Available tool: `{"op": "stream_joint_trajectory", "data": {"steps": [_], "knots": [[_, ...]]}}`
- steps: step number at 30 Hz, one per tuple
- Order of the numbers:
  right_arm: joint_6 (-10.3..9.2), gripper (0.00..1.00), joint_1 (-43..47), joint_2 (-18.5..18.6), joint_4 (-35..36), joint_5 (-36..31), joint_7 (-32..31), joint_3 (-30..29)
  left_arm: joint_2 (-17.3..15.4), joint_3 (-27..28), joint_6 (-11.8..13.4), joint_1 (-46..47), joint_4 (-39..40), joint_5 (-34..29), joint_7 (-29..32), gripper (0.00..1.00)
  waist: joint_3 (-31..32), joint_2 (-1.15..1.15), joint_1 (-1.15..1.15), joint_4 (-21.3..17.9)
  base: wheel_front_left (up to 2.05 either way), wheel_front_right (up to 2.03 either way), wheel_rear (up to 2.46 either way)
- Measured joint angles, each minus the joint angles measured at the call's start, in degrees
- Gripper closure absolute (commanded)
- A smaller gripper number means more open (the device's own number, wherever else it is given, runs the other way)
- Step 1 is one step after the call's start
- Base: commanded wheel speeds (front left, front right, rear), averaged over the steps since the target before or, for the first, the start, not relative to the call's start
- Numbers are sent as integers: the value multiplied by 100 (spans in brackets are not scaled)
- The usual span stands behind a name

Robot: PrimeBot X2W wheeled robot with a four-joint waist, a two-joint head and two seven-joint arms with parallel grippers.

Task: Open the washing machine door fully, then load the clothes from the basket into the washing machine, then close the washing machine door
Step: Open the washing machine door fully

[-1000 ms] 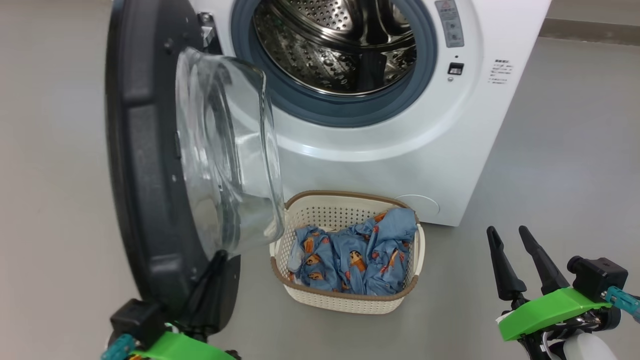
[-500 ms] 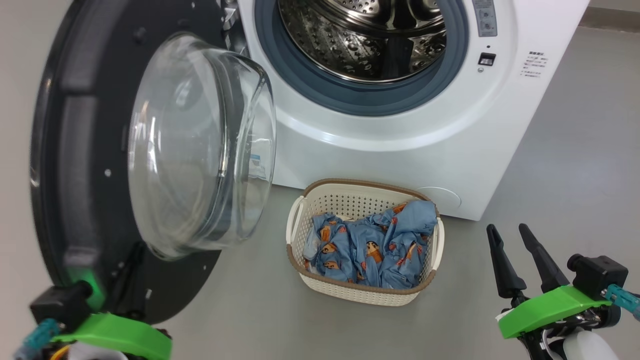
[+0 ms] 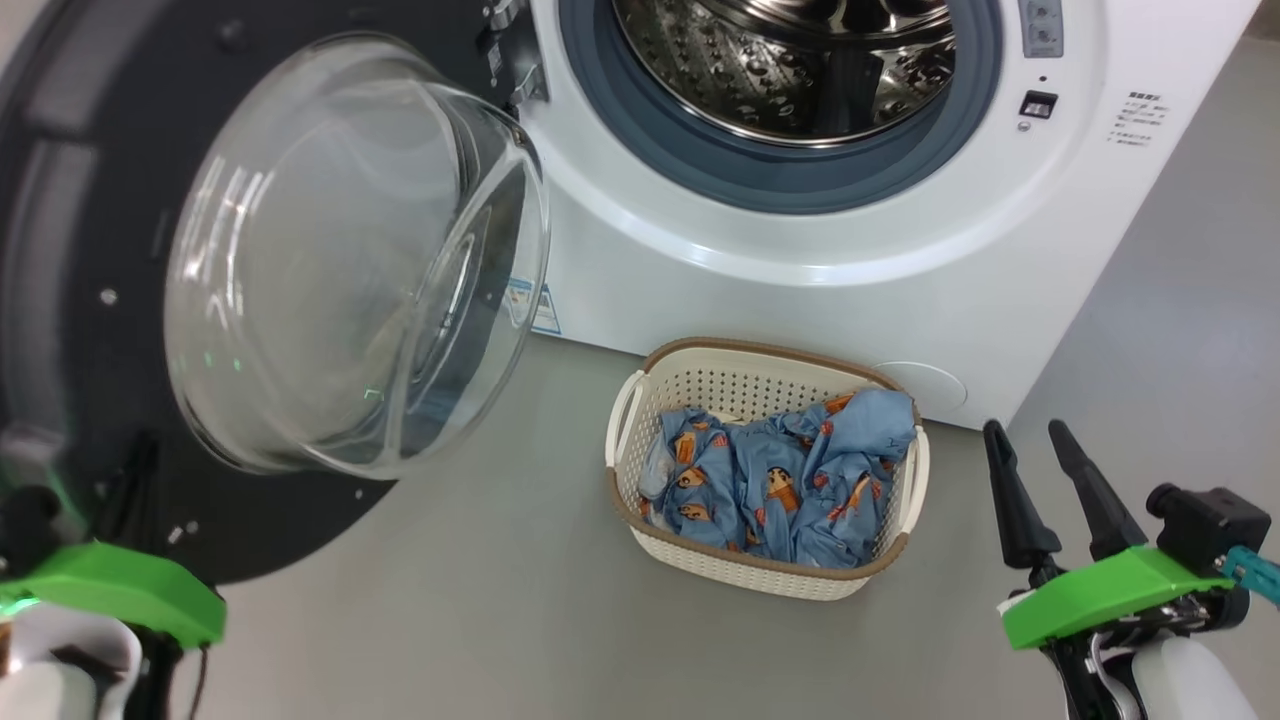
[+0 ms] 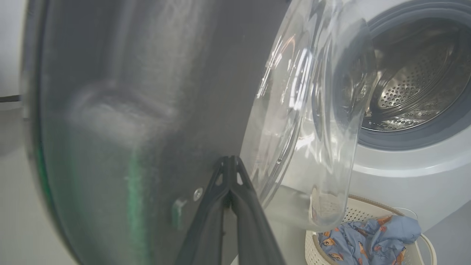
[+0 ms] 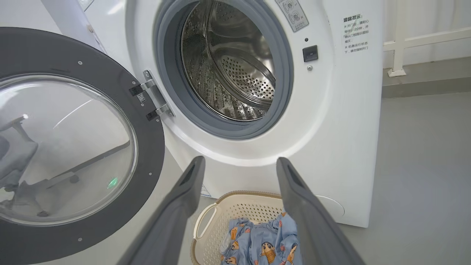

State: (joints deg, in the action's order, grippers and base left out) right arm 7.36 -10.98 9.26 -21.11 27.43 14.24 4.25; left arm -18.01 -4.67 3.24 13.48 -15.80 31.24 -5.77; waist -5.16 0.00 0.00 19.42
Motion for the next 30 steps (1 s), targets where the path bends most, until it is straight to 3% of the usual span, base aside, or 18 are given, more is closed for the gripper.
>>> {"op": "stream_joint_trajectory", "data": {"steps": [22, 30], "knots": [[0, 0, -399, -24, 13, -10, 1, -3, -655, 124, -460, 2183, -2934, 81, 66, 100, -482, 0, 0, 130, 0, 0, 0], [0, 0, -500, -31, -9, -9, 1, -1, -710, 11, -577, 2585, -3628, 13, -151, 100, -450, 0, 0, 94, 0, 0, 0]]}}
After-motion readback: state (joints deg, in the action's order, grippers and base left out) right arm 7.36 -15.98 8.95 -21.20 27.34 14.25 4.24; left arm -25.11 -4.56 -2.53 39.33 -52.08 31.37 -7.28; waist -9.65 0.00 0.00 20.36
